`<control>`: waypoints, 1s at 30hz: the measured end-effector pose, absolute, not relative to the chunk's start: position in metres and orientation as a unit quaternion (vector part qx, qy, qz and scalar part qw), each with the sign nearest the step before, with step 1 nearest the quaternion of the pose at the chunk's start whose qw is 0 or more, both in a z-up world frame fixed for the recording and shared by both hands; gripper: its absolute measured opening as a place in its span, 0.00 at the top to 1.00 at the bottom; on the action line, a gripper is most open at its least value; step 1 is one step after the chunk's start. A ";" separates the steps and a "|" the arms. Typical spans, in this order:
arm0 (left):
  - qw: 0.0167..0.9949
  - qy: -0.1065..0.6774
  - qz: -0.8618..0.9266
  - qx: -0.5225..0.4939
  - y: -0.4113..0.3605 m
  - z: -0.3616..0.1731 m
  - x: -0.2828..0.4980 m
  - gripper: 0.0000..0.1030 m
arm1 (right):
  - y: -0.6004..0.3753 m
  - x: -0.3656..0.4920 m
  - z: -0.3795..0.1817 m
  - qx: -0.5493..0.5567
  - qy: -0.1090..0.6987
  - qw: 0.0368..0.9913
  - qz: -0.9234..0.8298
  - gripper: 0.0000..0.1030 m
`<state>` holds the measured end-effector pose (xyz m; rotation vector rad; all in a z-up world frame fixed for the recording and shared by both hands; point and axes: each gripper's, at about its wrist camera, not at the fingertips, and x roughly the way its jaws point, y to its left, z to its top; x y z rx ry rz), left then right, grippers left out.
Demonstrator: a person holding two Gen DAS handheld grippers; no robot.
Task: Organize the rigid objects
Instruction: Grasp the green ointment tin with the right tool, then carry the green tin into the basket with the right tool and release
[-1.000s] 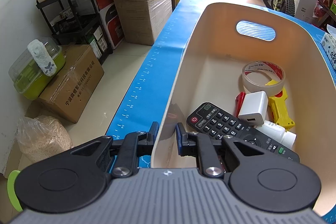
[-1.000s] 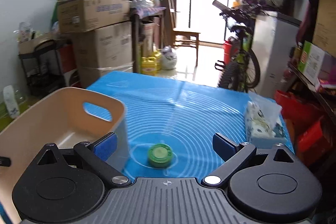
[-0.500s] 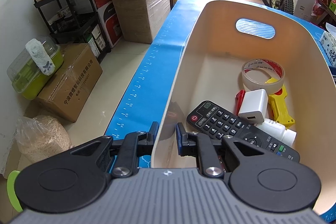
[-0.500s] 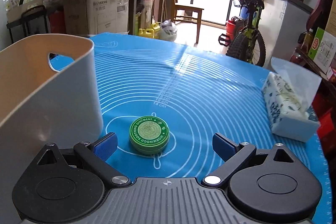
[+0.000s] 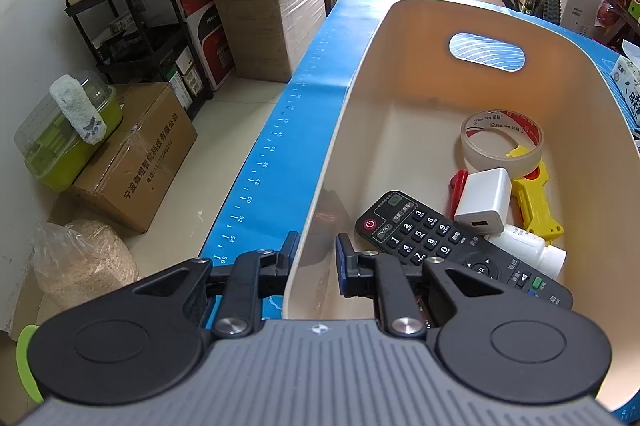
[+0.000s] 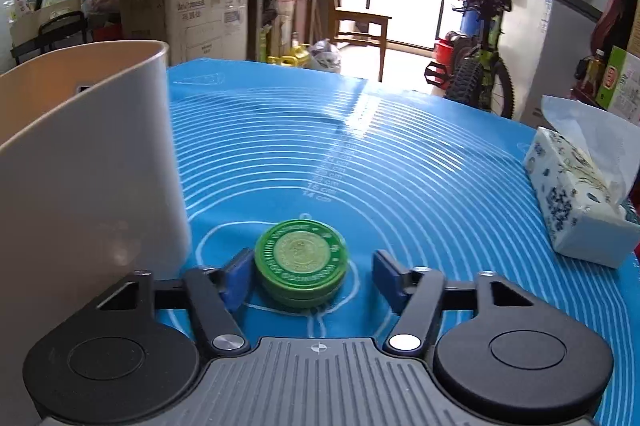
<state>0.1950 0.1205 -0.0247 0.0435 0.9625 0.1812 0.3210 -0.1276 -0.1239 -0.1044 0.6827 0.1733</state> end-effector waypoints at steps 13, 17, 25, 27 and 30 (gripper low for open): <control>0.881 0.463 0.091 0.019 0.122 -0.024 0.195 0.81 | -0.132 0.297 -0.100 -0.064 0.331 0.939 0.074 0.48; 0.882 0.462 0.094 0.021 0.121 -0.024 0.194 0.80 | -0.139 0.281 -0.077 -0.046 0.330 0.940 0.069 0.48; 0.883 0.456 0.103 0.028 0.119 -0.025 0.193 0.79 | -0.136 0.243 -0.025 -0.064 0.298 0.950 0.064 0.48; 0.884 0.456 0.105 0.025 0.119 -0.025 0.193 0.78 | -0.134 0.232 -0.012 -0.064 0.292 0.952 0.067 0.48; 0.884 0.454 0.109 0.024 0.118 -0.025 0.193 0.78 | -0.128 0.216 0.009 -0.065 0.279 0.955 0.076 0.48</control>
